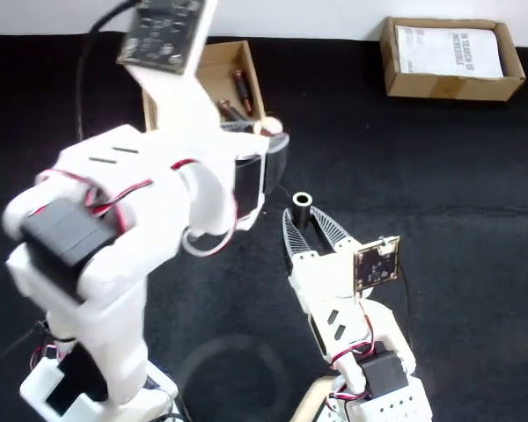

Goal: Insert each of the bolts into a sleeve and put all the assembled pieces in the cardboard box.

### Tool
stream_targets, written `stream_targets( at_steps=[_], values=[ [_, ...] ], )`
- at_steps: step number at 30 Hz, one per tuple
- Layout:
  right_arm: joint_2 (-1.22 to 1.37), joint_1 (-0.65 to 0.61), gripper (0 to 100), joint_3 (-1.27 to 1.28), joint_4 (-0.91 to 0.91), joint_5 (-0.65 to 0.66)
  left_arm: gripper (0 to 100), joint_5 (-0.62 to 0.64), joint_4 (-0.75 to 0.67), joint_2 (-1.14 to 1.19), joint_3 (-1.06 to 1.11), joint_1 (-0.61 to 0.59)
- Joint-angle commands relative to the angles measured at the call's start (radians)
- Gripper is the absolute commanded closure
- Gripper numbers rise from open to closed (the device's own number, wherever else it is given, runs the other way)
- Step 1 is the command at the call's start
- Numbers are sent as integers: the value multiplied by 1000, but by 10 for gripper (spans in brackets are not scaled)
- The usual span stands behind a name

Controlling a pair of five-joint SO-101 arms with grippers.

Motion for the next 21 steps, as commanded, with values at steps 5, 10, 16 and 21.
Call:
stream_targets(
  at_steps=[5,10,16,21],
  values=[
    [-7,10,991,-2,-21,12,991,-3,-252,35,186,8],
    [-7,10,991,-2,-21,12,991,0,-362,33,289,56],
    [-7,15,991,-2,-22,12,991,80,-393,30,377,96],
    [-7,15,991,-2,-41,12,991,140,-453,28,441,97]
  ],
)
